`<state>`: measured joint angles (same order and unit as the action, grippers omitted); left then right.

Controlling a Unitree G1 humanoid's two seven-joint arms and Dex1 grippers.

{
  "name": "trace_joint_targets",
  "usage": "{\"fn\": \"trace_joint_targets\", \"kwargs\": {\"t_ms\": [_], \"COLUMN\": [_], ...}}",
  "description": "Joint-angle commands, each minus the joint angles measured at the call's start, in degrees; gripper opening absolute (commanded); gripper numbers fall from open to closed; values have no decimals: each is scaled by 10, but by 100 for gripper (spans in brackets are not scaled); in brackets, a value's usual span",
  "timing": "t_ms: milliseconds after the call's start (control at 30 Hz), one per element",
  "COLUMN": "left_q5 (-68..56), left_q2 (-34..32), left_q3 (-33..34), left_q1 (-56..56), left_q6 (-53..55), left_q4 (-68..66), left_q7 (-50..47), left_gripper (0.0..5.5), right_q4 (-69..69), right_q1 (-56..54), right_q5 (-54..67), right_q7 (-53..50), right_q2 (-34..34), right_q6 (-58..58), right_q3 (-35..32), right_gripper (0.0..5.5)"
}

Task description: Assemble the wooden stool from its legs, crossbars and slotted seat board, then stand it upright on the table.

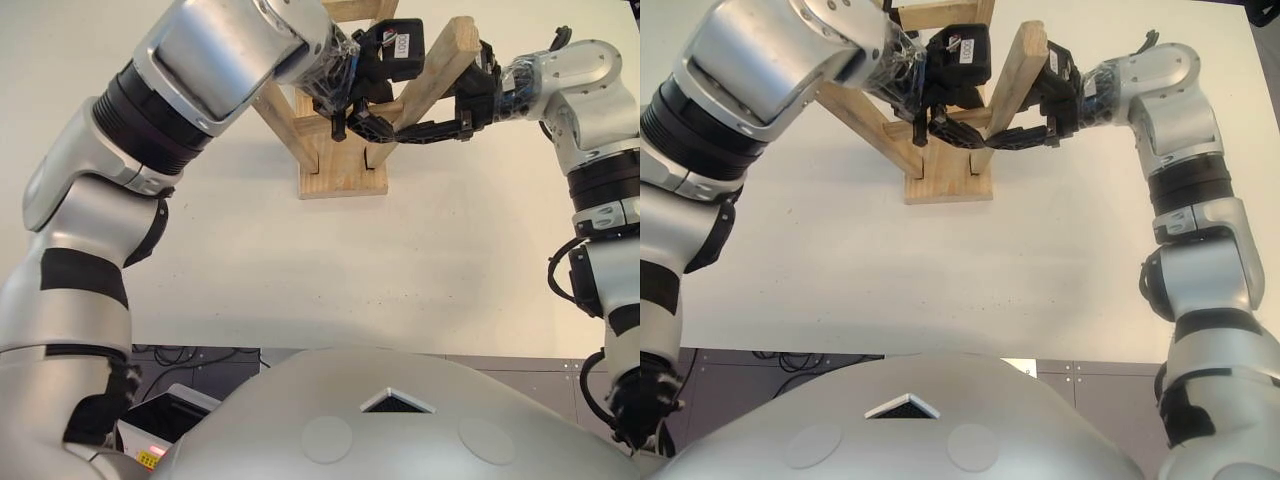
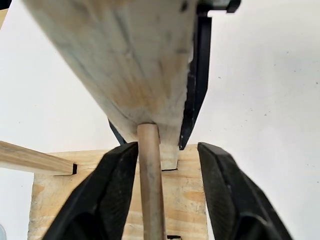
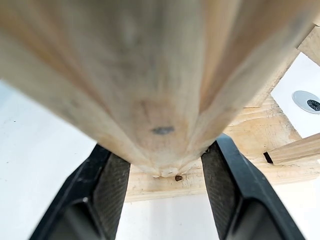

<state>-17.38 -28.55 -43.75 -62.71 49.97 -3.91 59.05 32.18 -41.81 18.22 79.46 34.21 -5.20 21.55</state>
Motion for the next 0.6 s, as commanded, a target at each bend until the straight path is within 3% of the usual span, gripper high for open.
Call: {"fn": "trace_joint_targets", "kwargs": {"t_ms": [33,200,333,600], "left_q5": [54,110,154,190], "left_q2": [-25,-40,-57,14], "left_q3": [-23,-39,-62,-75], "left_q1": [24,40,80,180], "left_q6": [-33,-87,-129,-125], "left_q4": [-30,-33,-16,-42], "left_q7": [29,57,65,12], "left_gripper": [154,61,58,58], "right_q4": [31,28,22,-85], "right_q1": [70,67,67,66], "right_q5": [-114,-112,-107,-73], "right_q7": [-24,-28,-30,-55], "right_q2": [0,-3,-2,-16], "right_q6": [-56,-59,-67,-193], "right_q3": [79,79,83,92], "right_gripper": [201,201,201,201]}}
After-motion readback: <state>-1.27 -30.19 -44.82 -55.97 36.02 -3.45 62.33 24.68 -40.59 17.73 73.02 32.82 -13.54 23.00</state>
